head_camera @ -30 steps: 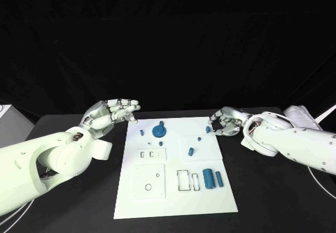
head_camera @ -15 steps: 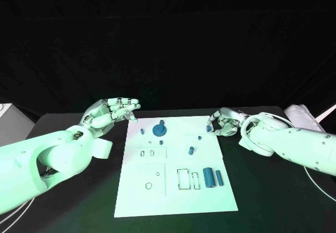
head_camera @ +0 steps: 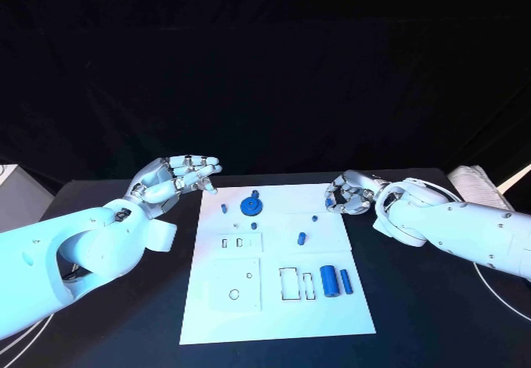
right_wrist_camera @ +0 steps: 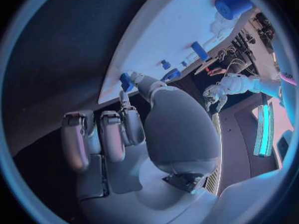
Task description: Assemble the parts on the task board
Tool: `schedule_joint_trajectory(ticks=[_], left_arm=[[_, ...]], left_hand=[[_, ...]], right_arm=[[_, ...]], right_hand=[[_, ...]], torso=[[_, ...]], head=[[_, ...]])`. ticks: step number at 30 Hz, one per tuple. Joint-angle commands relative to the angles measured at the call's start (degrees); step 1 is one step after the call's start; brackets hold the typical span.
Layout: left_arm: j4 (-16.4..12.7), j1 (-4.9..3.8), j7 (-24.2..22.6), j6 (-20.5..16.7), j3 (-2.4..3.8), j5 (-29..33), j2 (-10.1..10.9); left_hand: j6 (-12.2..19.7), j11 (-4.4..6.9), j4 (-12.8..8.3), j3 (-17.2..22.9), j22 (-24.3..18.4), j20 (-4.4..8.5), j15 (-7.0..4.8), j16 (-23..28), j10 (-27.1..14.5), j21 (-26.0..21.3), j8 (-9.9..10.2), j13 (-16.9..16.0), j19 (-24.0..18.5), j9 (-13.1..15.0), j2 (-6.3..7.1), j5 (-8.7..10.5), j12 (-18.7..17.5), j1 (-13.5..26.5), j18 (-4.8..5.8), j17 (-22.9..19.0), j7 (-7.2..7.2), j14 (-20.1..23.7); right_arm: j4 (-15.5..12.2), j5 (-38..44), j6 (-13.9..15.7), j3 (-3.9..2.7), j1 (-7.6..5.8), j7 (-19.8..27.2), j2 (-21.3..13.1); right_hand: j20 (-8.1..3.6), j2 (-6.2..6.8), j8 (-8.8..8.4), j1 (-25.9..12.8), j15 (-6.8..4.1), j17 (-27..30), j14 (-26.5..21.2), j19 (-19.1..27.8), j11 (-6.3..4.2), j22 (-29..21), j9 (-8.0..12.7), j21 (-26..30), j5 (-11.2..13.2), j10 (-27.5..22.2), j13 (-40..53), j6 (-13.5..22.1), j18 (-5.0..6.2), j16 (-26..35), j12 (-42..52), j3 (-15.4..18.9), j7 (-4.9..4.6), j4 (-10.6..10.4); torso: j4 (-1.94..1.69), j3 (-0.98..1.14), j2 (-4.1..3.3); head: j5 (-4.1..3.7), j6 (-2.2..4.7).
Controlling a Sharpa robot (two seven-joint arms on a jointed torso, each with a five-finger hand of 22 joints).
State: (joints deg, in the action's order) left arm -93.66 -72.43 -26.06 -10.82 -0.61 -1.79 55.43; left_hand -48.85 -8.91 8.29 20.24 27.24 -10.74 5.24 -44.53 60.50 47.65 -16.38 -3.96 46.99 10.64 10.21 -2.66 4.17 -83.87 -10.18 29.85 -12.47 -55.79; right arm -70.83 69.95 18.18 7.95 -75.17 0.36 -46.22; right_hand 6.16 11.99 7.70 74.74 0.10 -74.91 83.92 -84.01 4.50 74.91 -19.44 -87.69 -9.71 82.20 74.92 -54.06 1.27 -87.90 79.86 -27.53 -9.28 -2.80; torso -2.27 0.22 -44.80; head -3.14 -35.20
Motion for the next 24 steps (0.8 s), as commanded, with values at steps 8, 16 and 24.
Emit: schedule_joint_trajectory(ticks=[8, 16, 24], left_arm=[[-0.11, -0.04, -0.33, 1.14, 0.04, -0.23, -0.04], [-0.11, -0.04, -0.29, 1.12, 0.04, -0.24, 0.01], [-0.08, -0.04, -0.29, 1.13, 0.04, -0.24, 0.0]], left_hand=[[0.53, -0.17, -0.1, 0.14, 0.05, -0.1, -0.01, -0.29, -0.37, 0.17, 0.33, 0.01, -0.38, 0.05, -0.13, -0.12, -0.17, 0.53, -0.15, -0.06, -0.02, 0.39], [0.53, -0.17, -0.1, 0.14, 0.05, -0.1, -0.01, -0.29, -0.37, 0.17, 0.33, 0.01, -0.38, 0.05, -0.13, -0.12, -0.17, 0.53, -0.15, -0.06, -0.02, 0.39], [0.53, -0.17, -0.1, 0.14, 0.05, -0.1, -0.01, -0.29, -0.37, 0.17, 0.33, 0.01, -0.38, 0.05, -0.13, -0.12, -0.17, 0.53, -0.15, -0.06, -0.02, 0.39]], right_arm=[[0.66, 0.84, -0.54, 0.02, 0.21, 0.1, 0.65], [0.91, 1.18, -0.65, 0.02, 0.27, 0.07, 0.77], [1.02, 1.26, 0.81, 0.02, 0.3, 0.26, 0.88]], right_hand=[[0.04, -0.85, 0.85, -0.02, -0.15, -10.25, 4.96, -4.27, -0.47, 12.86, -0.25, -0.22, 0.55, 0.38, 5.71, -1.59, -0.54, -0.22, 0.45, -0.77, 0.38, 0.16], [-0.06, -0.99, 1.03, -0.03, -0.27, -10.34, 4.98, -4.34, -0.59, 12.95, -0.31, -0.3, 0.74, 0.48, 5.81, -1.95, -0.57, -0.25, 0.55, -0.93, 0.52, 0.19], [-0.31, -1.57, 1.57, -0.17, -0.52, -10.35, 4.99, -4.49, -0.92, 13.15, -0.5, -0.47, 1.04, 0.54, 5.83, -2.87, -0.63, -0.25, 0.55, -1.32, 0.88, 0.12]], torso=[[-0.02, 0.03, -0.02], [0.05, 0.06, -0.02], [0.05, 0.06, 0.04]], head=[[0.2, -0.22], [0.26, -0.28], [0.28, -0.42]])
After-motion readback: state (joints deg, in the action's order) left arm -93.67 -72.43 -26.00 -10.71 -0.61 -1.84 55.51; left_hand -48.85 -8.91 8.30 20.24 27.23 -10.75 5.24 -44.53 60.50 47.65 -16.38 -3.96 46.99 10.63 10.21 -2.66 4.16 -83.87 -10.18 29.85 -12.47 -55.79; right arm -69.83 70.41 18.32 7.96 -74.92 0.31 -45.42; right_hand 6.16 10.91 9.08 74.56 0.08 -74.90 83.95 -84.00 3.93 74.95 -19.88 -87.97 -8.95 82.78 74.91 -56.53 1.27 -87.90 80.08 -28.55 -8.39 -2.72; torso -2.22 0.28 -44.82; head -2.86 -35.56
